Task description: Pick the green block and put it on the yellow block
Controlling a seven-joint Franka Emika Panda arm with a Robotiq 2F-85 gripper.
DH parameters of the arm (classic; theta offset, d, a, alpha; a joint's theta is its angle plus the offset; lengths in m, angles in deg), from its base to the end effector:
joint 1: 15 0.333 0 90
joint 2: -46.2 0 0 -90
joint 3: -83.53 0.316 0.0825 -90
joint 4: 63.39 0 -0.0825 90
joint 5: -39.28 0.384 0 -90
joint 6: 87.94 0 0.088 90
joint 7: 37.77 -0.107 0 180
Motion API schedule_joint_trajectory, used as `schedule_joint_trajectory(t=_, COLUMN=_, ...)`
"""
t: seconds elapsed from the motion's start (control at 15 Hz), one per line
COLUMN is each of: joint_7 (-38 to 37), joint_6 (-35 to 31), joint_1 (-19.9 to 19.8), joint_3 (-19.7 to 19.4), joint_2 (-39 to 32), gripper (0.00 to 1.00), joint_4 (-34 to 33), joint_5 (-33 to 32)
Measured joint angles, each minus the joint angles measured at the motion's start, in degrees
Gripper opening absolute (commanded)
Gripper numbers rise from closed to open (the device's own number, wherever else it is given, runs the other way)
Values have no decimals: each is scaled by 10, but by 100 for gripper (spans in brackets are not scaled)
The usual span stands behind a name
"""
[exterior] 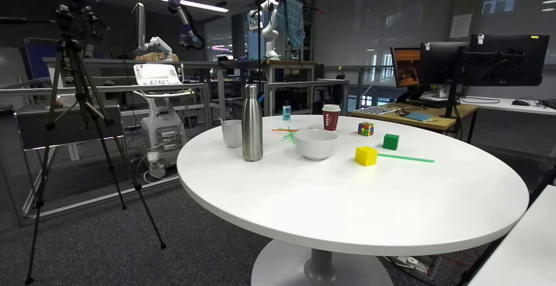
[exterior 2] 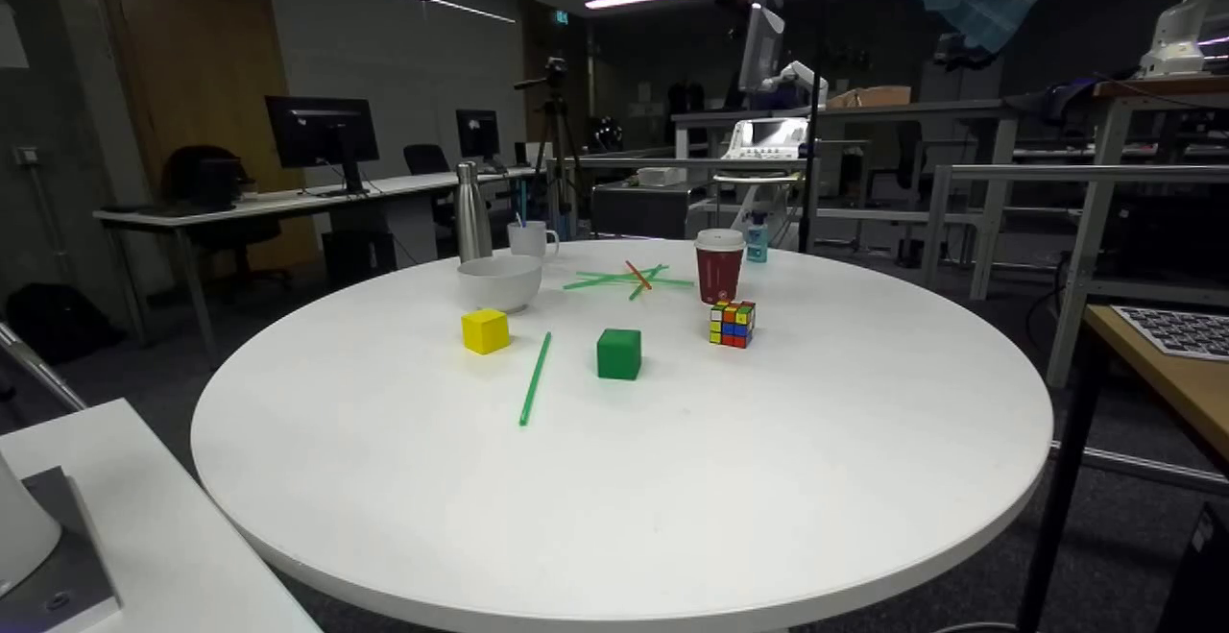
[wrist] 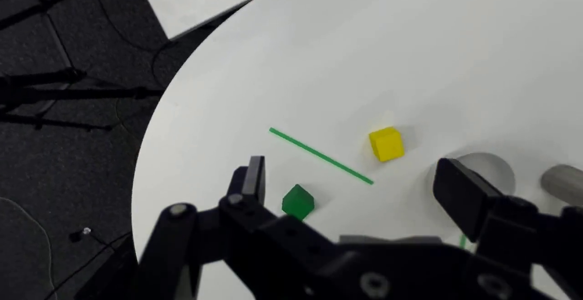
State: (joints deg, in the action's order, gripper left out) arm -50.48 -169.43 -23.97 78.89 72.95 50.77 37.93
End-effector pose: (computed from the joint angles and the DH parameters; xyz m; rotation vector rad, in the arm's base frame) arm 0.3749 -0.1016 0.6358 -3.0449 0.6987 0.1636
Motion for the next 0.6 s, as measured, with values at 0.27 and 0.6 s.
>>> schedule_joint_trajectory(t=0.27, joint_7=-93, joint_6=-7, joint_1=0, joint_3=1, joint_2=-26, gripper=100, joint_4=-37, joint_5=57)
schedule_joint_trajectory(t=0.6, joint_7=-107, joint_6=-51, joint_1=-1, joint_3=-7, joint_2=-111, gripper=100, joint_4=-70, joint_5=84)
